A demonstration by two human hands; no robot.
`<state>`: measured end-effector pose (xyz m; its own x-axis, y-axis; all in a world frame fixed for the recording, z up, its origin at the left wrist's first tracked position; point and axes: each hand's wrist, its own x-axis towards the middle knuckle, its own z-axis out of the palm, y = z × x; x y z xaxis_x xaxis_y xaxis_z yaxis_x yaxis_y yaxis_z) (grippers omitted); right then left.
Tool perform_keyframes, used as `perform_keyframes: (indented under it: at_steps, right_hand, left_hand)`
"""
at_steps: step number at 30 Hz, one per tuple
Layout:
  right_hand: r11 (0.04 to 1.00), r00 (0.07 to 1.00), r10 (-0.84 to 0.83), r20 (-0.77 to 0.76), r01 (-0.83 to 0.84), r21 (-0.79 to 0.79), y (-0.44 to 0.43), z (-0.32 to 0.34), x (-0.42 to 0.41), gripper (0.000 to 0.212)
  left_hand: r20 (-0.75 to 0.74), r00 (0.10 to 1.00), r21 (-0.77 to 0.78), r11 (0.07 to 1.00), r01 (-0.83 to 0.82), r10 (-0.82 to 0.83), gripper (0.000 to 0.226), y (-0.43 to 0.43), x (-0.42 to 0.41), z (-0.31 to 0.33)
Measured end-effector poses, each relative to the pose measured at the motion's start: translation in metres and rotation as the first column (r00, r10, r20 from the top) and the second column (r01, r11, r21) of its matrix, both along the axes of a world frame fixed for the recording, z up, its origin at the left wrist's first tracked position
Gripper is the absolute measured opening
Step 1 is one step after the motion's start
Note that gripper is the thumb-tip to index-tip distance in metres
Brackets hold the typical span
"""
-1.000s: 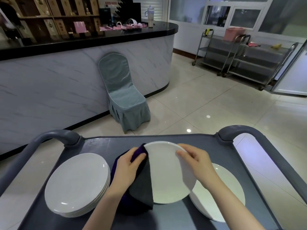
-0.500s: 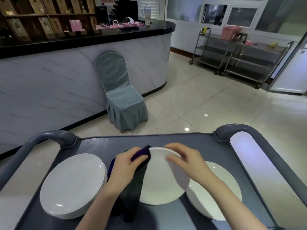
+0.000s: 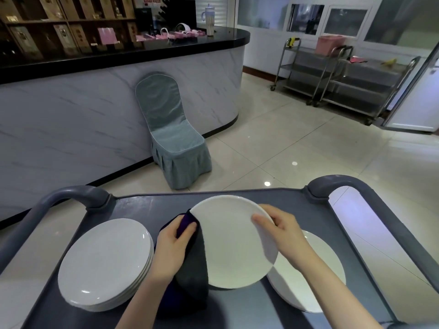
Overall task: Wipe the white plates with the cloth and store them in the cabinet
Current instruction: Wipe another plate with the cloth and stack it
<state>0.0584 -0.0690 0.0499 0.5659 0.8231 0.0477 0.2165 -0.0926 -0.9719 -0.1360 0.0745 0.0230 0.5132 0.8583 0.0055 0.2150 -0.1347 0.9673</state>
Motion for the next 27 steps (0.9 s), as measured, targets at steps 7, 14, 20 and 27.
perform_keyframes:
  at_steps: [7,14,20,27]
  right_hand:
    - [0.987,0.964,0.159,0.215,-0.146,-0.074,0.012,-0.009,-0.012,0.014]
    - [0.991,0.979,-0.109,-0.17,0.119,0.052,-0.002,-0.003,-0.006,0.021]
    - [0.986,0.982,0.151,0.114,-0.142,-0.084,0.003,-0.008,-0.011,0.02]
    - [0.999,1.0,0.014,-0.007,-0.014,0.03,0.007,0.001,-0.007,0.017]
  left_hand:
    - [-0.192,0.951,0.226,0.932,0.285,-0.244,0.018,0.007,0.009,0.014]
    - [0.003,0.998,-0.156,0.986,-0.063,0.064,0.014,-0.014,-0.006,-0.009]
    - [-0.095,0.982,0.122,0.977,0.174,-0.163,0.007,0.002,-0.003,0.0]
    - [-0.043,0.992,0.137,0.982,0.127,-0.122,0.015,0.004,0.008,0.014]
